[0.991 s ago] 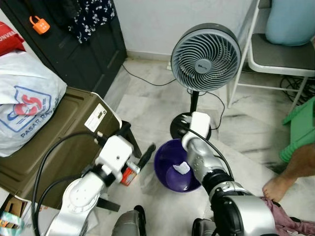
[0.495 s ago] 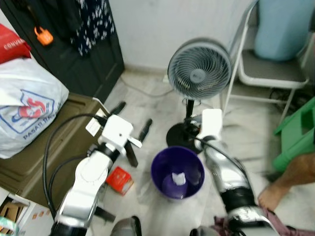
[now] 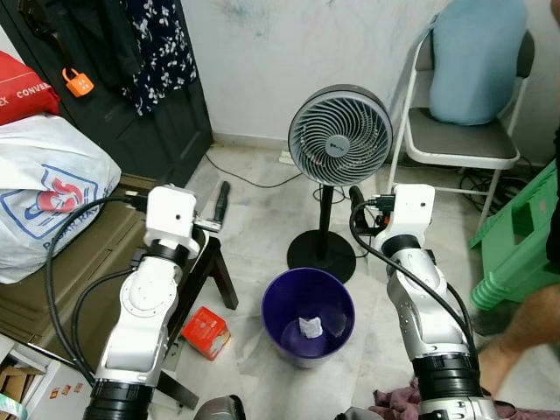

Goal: Clean up the room

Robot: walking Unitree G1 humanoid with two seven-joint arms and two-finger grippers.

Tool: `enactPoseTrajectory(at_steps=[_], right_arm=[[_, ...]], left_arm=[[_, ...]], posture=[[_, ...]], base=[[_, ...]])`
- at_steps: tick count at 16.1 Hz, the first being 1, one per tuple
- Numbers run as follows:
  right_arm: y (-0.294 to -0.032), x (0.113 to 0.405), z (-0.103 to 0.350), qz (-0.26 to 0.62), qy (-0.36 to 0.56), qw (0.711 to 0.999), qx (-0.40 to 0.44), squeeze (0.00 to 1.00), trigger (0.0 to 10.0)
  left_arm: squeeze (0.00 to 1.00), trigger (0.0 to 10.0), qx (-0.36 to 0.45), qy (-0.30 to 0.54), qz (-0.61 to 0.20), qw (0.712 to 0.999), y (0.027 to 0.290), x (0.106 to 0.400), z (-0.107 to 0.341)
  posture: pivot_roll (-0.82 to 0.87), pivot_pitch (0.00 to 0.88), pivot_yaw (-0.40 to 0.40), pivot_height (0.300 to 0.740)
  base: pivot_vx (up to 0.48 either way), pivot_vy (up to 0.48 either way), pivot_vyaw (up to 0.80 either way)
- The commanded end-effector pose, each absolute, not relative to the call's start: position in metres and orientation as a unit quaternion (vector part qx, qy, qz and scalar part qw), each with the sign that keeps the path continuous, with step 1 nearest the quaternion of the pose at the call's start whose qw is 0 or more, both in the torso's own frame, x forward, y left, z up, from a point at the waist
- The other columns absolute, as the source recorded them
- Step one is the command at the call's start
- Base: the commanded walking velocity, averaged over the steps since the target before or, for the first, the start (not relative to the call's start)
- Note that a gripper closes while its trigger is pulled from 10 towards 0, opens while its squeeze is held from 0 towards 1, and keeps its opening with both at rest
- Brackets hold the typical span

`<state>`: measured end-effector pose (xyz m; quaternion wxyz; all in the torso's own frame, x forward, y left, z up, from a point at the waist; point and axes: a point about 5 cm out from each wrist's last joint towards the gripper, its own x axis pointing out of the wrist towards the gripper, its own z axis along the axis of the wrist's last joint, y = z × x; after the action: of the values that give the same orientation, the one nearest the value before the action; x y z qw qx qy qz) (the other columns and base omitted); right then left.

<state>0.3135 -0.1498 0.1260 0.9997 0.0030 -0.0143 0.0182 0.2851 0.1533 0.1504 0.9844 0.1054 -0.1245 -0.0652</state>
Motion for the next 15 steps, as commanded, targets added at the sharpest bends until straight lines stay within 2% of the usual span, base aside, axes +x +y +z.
enactPoseTrajectory(at_steps=[1,5,9,13,15], right_arm=[[-0.143,0.316,0.133,0.033,-0.028,0.999,0.002,0.00,10.0],[-0.134,0.310,0.129,0.067,-0.022,0.997,-0.030,0.00,10.0],[-0.132,0.313,0.133,0.072,-0.034,0.997,-0.024,0.00,10.0],[-0.127,0.318,0.136,0.086,-0.039,0.995,-0.029,0.00,10.0],[-0.122,0.316,0.132,0.092,-0.037,0.995,-0.029,0.00,10.0]], left_arm=[[0.00,10.0,0.108,-0.125,-0.041,0.985,0.163,0.287,0.151],[0.00,10.0,0.104,-0.104,-0.022,0.989,0.167,0.282,0.141],[0.00,10.0,0.096,-0.106,-0.015,0.990,0.159,0.288,0.145],[0.00,10.0,0.085,-0.102,0.039,0.990,0.174,0.287,0.142],[0.00,10.0,0.086,-0.097,0.033,0.991,0.172,0.285,0.139]], posture=[[-0.05,0.000,0.073,0.740],[-0.04,0.000,0.061,0.740],[-0.03,0.000,0.045,0.740],[-0.03,0.000,0.035,0.740],[-0.03,0.000,0.038,0.740]], base=[[0.000,0.000,0.00],[0.000,0.000,0.00],[0.000,0.000,0.80],[0.000,0.000,0.80],[0.000,0.000,0.80]])
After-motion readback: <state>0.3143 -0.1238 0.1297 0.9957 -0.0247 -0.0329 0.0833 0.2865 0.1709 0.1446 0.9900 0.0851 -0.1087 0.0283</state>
